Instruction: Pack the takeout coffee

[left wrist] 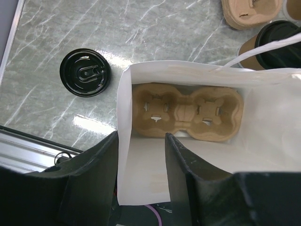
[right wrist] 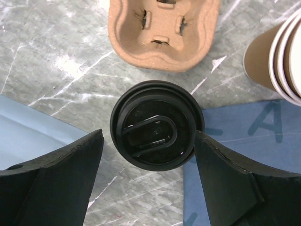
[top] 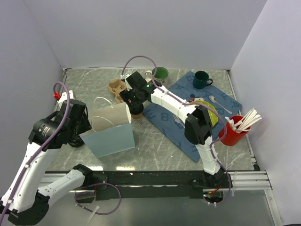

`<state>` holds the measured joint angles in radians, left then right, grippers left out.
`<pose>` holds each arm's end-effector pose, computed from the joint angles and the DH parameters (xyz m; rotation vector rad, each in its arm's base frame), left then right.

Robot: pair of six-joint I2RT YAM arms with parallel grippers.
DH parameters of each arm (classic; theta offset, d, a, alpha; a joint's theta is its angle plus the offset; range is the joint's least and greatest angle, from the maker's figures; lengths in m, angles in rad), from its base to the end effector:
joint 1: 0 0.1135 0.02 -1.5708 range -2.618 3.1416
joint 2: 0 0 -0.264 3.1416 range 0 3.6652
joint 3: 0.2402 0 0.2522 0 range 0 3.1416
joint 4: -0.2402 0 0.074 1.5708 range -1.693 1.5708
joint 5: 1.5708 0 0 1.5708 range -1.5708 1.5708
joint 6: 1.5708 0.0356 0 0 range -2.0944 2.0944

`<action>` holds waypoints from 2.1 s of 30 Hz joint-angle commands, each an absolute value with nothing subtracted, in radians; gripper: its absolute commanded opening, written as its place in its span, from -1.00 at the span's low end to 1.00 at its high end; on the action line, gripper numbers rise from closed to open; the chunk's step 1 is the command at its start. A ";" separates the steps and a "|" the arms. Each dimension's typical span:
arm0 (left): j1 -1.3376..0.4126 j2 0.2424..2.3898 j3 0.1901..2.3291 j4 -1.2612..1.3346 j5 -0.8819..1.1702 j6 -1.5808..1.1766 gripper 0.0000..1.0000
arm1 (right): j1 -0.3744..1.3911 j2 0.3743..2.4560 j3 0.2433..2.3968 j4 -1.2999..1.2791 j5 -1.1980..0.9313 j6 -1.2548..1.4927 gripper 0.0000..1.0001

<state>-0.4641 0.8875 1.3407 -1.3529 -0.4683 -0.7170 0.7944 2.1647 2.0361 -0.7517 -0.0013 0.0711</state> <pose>0.1083 -0.0362 0.3966 -0.4874 2.2933 0.0092 0.3420 0.3483 0.2759 -0.8812 2.3280 0.3769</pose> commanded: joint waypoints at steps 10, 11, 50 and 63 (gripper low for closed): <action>-0.459 0.902 1.401 -1.373 -0.494 -0.690 0.04 | 0.801 2.184 2.025 -0.696 -0.009 -0.029 0.72; -0.459 0.903 1.407 -1.374 -0.495 -0.690 0.04 | 0.801 2.184 2.013 -0.690 -0.011 -0.032 0.72; -0.410 0.956 1.411 -1.373 -0.594 -0.773 0.21 | 0.793 1.612 1.588 -0.736 0.063 0.152 0.31; -0.342 0.973 1.367 -1.281 -0.549 -0.647 -0.21 | 0.828 1.352 1.531 -0.841 0.081 0.186 0.31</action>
<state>-0.3595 0.9966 1.3773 -1.3426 -0.5476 -0.7097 0.8124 1.4261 1.5555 -0.8013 0.0525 0.1638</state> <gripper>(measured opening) 0.407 0.774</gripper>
